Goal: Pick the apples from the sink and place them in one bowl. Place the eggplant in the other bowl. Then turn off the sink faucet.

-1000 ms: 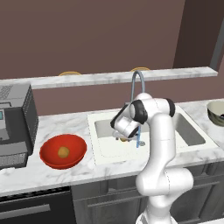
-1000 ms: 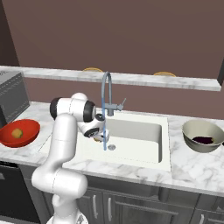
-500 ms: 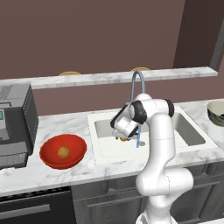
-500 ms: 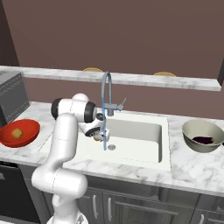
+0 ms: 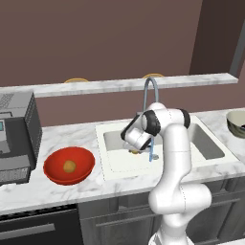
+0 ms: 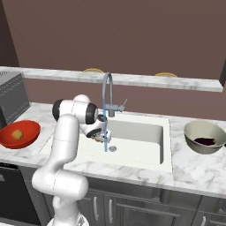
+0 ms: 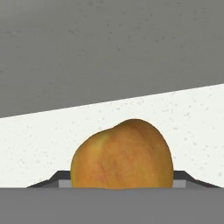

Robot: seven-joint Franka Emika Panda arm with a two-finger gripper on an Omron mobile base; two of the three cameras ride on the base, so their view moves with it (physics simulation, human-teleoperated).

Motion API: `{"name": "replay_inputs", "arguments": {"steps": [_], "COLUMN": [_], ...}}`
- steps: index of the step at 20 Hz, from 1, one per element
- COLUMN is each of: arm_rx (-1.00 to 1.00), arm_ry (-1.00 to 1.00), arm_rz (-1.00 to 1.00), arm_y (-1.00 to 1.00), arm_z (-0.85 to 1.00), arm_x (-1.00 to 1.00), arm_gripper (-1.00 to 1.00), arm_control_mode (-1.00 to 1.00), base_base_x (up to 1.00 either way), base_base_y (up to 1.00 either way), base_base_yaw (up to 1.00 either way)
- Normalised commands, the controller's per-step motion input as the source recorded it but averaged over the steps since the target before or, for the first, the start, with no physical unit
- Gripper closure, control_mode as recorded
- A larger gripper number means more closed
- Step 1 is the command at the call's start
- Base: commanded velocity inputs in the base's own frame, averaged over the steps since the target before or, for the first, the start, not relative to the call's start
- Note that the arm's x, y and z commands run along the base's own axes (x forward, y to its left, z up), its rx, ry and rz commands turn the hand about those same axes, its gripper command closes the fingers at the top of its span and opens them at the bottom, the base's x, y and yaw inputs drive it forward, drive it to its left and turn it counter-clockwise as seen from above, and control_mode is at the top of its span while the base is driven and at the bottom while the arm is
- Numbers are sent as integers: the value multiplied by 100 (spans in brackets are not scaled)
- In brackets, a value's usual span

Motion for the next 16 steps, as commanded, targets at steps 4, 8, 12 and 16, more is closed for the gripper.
{"name": "replay_inputs", "arguments": {"steps": [4, 8, 12, 16], "arm_rx": [0, 0, 0, 0], "arm_ry": [-9, -13, -12, -13], "arm_rz": [0, 0, 0, 0], "arm_y": [0, 0, 7, 16], "arm_z": [0, 18, 42, 56], "arm_x": [1, -17, -41, -40], "arm_gripper": [100, 100, 100, 100], "arm_control_mode": [-100, -100, -100, -100], "base_base_x": [0, 0, 0, 0], "base_base_y": [0, 0, 0, 0], "base_base_yaw": [0, 0, 0, 0]}}
